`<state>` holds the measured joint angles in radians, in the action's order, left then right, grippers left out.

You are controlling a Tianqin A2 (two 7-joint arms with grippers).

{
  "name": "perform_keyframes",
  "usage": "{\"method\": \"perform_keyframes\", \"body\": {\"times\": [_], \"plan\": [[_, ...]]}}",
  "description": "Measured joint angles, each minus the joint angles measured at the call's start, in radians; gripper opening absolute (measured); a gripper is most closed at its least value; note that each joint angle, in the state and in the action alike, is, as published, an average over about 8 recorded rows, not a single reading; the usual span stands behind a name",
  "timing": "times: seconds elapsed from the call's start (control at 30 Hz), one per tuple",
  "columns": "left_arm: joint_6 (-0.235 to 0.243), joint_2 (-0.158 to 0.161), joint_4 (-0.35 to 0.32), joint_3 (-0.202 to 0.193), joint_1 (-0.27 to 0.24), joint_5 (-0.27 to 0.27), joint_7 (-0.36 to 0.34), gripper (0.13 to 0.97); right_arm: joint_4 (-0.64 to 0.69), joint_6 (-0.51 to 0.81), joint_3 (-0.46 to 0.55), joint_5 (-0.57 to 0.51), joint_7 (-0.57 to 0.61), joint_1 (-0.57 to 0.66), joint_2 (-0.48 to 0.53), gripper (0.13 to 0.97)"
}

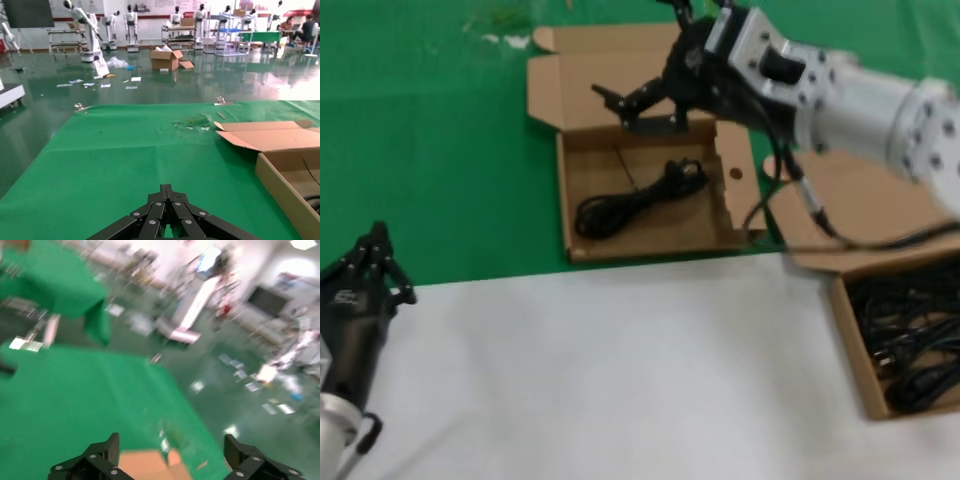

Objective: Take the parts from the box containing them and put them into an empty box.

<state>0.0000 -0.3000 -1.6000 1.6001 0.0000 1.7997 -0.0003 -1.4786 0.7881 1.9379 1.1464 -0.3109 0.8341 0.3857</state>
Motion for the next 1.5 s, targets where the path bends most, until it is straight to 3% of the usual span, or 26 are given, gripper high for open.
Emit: {"method": "perform_keyframes", "body": {"times": [0.17,0.53,0.63,0.8,1.23,1.5], "plan": [[0.000,0.000,0.000,0.000,0.000,0.000,0.000,0.140,-0.066,-0.076,-0.052,0.039,0.000,-0.092,0.002,0.602],[0.000,0.000,0.000,0.000,0.000,0.000,0.000,0.140,-0.074,-0.092,-0.060,0.050,0.004,-0.110,0.001,0.602],[0.000,0.000,0.000,0.000,0.000,0.000,0.000,0.140,-0.075,-0.106,-0.066,0.062,0.010,-0.124,-0.001,0.731],[0.000,0.000,0.000,0.000,0.000,0.000,0.000,0.216,-0.077,-0.143,-0.080,0.094,0.027,-0.163,-0.006,0.947],[0.000,0.000,0.000,0.000,0.000,0.000,0.000,0.422,-0.085,-0.263,-0.129,0.198,0.079,-0.288,-0.021,0.966],[0.000,0.000,0.000,0.000,0.000,0.000,0.000,0.639,-0.091,-0.338,-0.158,0.263,0.112,-0.366,-0.030,0.966]]}}
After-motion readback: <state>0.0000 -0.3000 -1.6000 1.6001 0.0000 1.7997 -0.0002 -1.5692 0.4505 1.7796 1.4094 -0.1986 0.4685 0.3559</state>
